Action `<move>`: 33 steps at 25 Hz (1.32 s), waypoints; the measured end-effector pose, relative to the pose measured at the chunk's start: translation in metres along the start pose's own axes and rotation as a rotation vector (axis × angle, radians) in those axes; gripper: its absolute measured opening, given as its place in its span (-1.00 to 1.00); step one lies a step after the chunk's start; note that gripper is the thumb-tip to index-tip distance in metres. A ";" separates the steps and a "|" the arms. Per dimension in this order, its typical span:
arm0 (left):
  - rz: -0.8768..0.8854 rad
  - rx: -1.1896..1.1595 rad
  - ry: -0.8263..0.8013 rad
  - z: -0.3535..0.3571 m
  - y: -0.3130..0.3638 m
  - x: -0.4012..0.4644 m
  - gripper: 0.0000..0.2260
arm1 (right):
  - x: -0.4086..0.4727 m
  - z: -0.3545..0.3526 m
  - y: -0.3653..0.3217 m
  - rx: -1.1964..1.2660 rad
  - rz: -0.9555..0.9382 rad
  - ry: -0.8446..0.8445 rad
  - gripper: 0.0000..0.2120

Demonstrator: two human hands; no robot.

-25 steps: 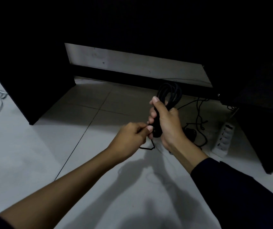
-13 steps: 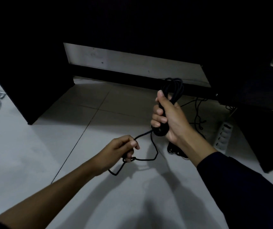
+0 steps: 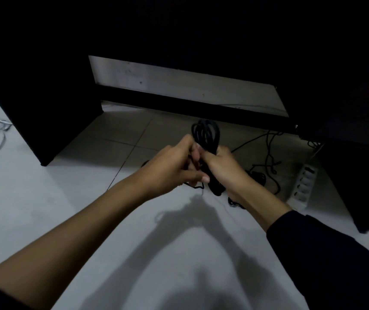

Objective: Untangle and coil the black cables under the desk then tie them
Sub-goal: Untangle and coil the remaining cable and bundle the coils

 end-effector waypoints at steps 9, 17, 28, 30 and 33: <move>-0.139 0.175 -0.060 -0.005 -0.005 0.002 -0.48 | 0.000 0.018 -0.005 -0.173 0.102 -0.020 -0.77; -0.179 0.236 -0.191 -0.027 -0.044 -0.023 -0.88 | -0.001 -0.005 0.002 -0.039 0.179 -0.089 -0.77; -0.177 -0.340 -0.330 -0.020 -0.038 -0.033 -0.76 | -0.011 -0.024 0.003 0.081 0.188 -0.028 -0.64; -0.163 -0.447 -0.141 -0.019 -0.032 -0.029 -0.79 | -0.012 -0.022 0.005 0.114 0.184 -0.049 -0.54; -0.158 -0.511 0.008 -0.011 -0.019 -0.020 -0.80 | -0.013 -0.007 0.006 0.141 0.128 -0.139 -0.58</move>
Point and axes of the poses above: each hand's wrist, its own x-axis towards the middle knuckle, its own z-axis out of the palm, y = z × x, the point moved 1 cm from there along x, towards the middle knuckle, and after that the axes turned 14 degrees about -y, right-handed, at the moved point
